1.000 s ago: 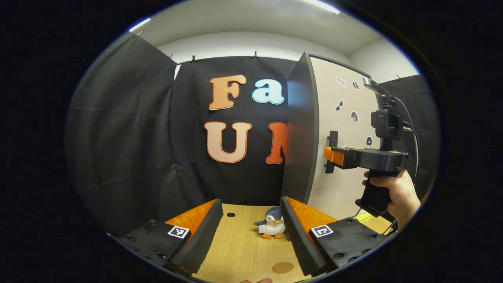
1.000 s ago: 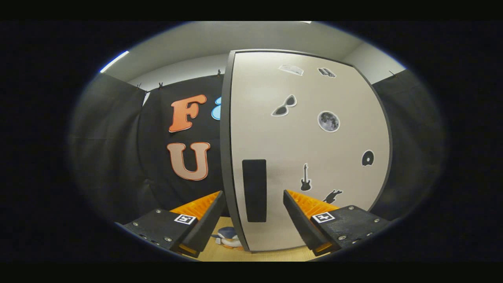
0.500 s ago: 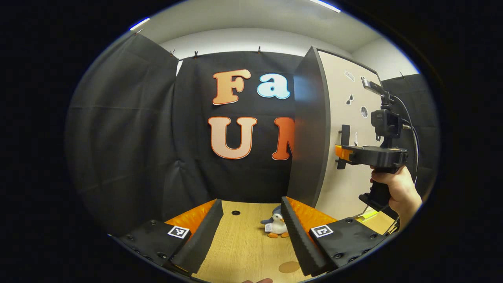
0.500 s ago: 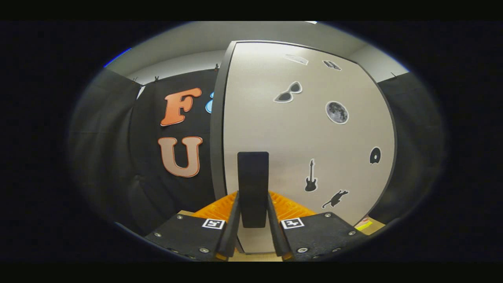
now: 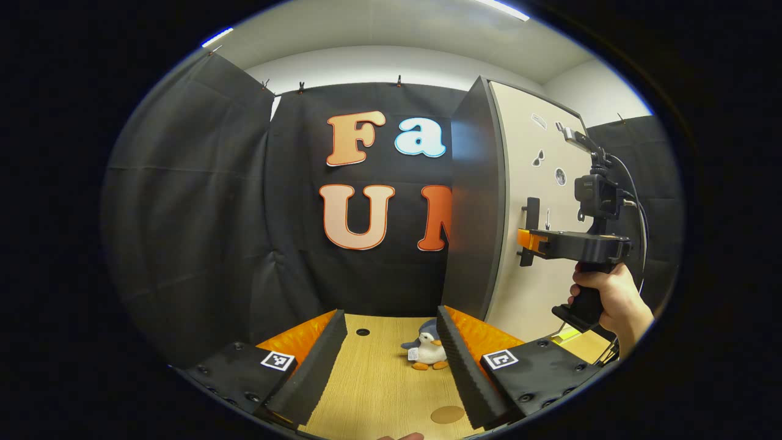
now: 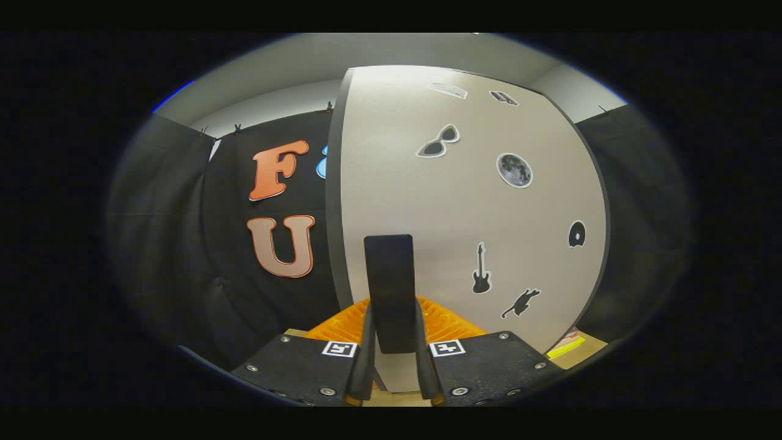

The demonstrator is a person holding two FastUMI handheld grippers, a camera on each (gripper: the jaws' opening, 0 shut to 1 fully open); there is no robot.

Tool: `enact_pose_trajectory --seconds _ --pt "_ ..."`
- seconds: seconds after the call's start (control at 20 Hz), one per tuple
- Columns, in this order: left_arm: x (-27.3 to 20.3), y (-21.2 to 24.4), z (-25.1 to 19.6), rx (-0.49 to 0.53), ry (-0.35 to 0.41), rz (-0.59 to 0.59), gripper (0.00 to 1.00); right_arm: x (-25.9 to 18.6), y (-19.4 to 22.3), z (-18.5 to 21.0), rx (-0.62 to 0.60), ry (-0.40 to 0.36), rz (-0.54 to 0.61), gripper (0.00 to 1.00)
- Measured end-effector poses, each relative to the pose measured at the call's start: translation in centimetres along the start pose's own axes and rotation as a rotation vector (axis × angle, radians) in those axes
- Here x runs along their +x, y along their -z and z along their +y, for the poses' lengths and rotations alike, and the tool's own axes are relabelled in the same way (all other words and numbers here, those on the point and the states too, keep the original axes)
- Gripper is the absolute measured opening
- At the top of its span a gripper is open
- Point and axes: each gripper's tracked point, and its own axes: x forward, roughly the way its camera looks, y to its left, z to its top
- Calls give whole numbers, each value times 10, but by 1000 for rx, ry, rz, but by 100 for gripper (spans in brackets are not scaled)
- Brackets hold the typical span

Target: Open the cabinet door with the right hand, grasp the bottle in the cabinet with the left hand and place it on the coaster, then close the cabinet door with the right hand.

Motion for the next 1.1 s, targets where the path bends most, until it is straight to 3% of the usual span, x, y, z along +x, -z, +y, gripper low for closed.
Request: enact_pose_trajectory --seconds 0.35,0.45,0.6,1.1 --pt "-13 -8 -22 14 26 -12 99 -24 -5 -1 27 -41 4 24" --pt "-29 -7 -36 16 39 -16 99 -33 -2 -3 35 -46 3 19" --pt "-55 -7 -51 22 52 -28 96 -53 -1 -11 47 -44 6 20" --pt "-89 -4 -96 18 100 -10 99 -156 3 -86 89 -39 15 18"
